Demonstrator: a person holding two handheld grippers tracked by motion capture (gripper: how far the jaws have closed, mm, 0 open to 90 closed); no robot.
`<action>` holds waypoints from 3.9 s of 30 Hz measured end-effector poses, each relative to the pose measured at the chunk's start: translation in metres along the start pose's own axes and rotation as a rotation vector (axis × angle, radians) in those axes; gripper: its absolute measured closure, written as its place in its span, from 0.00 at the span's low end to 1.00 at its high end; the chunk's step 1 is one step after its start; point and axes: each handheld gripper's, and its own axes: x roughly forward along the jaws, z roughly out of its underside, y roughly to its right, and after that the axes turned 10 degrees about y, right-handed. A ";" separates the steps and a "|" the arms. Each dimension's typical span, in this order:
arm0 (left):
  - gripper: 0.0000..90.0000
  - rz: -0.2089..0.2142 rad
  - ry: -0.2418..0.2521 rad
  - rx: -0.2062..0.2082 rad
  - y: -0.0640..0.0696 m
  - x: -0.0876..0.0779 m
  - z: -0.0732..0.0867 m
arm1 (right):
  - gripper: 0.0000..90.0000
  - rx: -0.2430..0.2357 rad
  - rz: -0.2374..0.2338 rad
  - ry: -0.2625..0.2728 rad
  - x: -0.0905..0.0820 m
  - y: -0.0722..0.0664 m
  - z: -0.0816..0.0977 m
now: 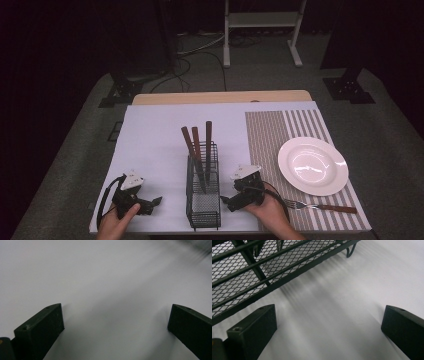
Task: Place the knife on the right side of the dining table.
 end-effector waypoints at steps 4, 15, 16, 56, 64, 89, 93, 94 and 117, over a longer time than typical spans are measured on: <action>0.00 0.000 0.000 0.000 0.000 0.000 0.000 | 0.01 -0.002 -0.003 -0.007 -0.001 0.001 -0.001; 0.00 0.000 0.000 0.001 0.000 0.000 0.000 | 0.15 0.001 0.005 -0.046 -0.009 0.006 -0.009; 0.00 -0.001 0.001 0.001 0.000 0.000 0.000 | 0.15 -0.001 0.008 -0.047 -0.010 0.007 -0.010; 0.00 -0.001 0.001 0.004 0.000 0.000 0.000 | 0.16 0.119 -0.061 0.155 -0.060 0.060 -0.076; 0.00 0.000 0.001 0.001 0.000 0.000 0.000 | 0.17 0.137 -0.092 0.213 -0.070 0.064 -0.090; 0.00 -0.001 0.002 0.003 0.000 0.000 0.000 | 0.17 0.127 -0.193 0.305 -0.058 0.063 -0.125; 0.00 -0.002 0.004 0.003 0.000 0.000 0.000 | 0.17 0.124 -0.205 0.309 -0.053 0.063 -0.130; 0.00 -0.002 0.004 0.003 0.000 0.000 0.000 | 0.17 0.125 -0.208 0.314 -0.052 0.063 -0.131; 0.00 -0.003 0.003 0.004 0.000 0.000 0.000 | 0.35 0.142 -0.288 0.367 -0.021 0.066 -0.154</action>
